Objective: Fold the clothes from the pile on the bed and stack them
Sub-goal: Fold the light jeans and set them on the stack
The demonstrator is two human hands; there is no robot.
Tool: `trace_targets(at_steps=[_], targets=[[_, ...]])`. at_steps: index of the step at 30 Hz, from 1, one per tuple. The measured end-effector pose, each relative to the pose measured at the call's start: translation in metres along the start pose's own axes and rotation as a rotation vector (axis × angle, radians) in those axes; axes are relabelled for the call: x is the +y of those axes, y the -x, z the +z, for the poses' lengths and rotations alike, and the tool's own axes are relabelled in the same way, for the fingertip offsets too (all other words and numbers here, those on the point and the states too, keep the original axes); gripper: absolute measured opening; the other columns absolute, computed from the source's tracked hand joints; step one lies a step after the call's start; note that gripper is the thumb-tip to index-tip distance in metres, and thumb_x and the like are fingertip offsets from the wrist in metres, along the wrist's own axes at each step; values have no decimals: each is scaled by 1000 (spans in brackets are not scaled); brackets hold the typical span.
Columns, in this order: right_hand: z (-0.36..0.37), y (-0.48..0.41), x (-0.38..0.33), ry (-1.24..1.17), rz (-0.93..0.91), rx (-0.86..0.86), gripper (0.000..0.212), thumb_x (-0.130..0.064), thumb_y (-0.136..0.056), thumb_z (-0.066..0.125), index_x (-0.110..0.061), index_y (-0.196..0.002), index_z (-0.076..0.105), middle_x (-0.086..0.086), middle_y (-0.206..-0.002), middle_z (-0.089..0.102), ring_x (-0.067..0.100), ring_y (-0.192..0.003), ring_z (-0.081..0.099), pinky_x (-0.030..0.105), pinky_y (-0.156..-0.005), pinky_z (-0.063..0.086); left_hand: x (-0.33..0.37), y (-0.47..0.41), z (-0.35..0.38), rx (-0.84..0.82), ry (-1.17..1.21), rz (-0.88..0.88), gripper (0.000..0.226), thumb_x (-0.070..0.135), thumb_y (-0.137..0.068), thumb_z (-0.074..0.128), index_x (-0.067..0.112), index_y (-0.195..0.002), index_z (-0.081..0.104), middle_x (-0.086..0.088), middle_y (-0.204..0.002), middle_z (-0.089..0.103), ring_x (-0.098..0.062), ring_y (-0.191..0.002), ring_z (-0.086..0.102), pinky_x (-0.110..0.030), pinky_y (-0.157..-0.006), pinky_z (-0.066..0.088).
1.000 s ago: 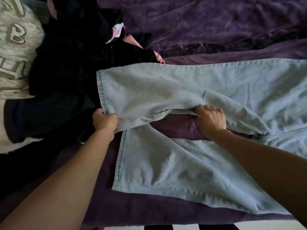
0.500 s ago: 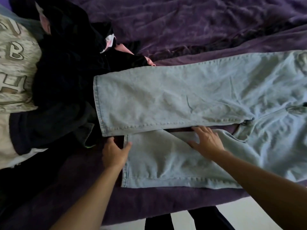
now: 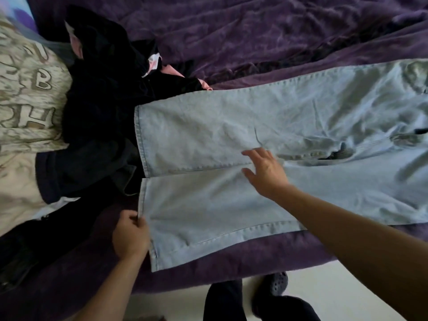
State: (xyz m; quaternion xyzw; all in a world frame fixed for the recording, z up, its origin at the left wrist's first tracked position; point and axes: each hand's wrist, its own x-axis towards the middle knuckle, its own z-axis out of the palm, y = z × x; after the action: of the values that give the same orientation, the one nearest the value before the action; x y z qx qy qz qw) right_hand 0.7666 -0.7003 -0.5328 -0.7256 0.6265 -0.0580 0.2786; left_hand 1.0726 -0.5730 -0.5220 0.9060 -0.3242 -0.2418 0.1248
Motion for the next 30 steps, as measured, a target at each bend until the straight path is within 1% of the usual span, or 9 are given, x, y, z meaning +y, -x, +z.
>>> trace_targets(at_steps=[2,6,11,15,19,22,25,27,30], targets=[[7,2,-6,-10,-38,-24,50,-26,-89,62,-22,-137,47,5,-136,47,26,-125,42,37,-93,43,8,-2,4,49,-32,-55,35,6,-85,61,6,-119,54,-21,-116,59,-39,-108,56,-47,-84,46],[8,50,31,30,-48,-21,51,-25,-89,61,-21,-138,46,6,-140,45,27,-126,41,39,-96,42,48,40,37,61,-60,371,30,-1,-77,64,3,-106,62,-21,-103,59,-39,-99,56,-48,-82,47],[-38,145,168,162,202,-12,53,-24,-85,63,-19,-136,49,8,-141,45,30,-127,42,42,-98,41,108,170,118,-296,-76,690,9,6,-79,64,13,-84,66,-5,-82,66,-29,-79,63,-37,-67,49],[-94,229,279,247,404,19,45,-22,-84,61,-18,-128,54,8,-129,52,33,-117,48,44,-87,42,138,272,183,-423,-103,822,5,14,-83,61,18,-83,64,-1,-84,66,-26,-80,62,-36,-67,47],[-141,296,361,310,524,12,47,-24,-85,62,-19,-130,51,6,-132,51,30,-119,47,41,-88,42,163,348,224,-474,-129,871,7,14,-84,58,17,-84,65,0,-86,63,-26,-82,62,-37,-65,44],[-167,301,401,360,486,36,46,-22,-85,60,-19,-130,51,7,-134,51,30,-122,46,41,-92,42,191,369,252,-437,-189,939,17,15,-87,57,15,-101,67,-3,-102,61,-26,-98,57,-37,-79,46],[-177,279,423,373,422,70,46,-18,-85,58,-22,-131,51,7,-135,50,29,-126,44,44,-94,41,212,363,279,-362,-384,979,38,17,-87,57,17,-125,57,-5,-125,53,-26,-116,46,-38,-96,40],[-175,256,438,408,400,71,53,-14,-84,58,-22,-135,46,7,-145,42,27,-133,37,45,-97,38,219,349,298,-303,-534,996,52,19,-85,58,22,-135,45,-4,-137,42,-26,-125,38,-38,-99,36],[-168,220,460,493,411,4,74,-12,-80,60,-26,-146,28,4,-156,24,23,-145,20,48,-104,31,225,323,324,-266,-667,971,65,20,-80,63,25,-139,36,-3,-138,38,-24,-126,38,-39,-95,36]])
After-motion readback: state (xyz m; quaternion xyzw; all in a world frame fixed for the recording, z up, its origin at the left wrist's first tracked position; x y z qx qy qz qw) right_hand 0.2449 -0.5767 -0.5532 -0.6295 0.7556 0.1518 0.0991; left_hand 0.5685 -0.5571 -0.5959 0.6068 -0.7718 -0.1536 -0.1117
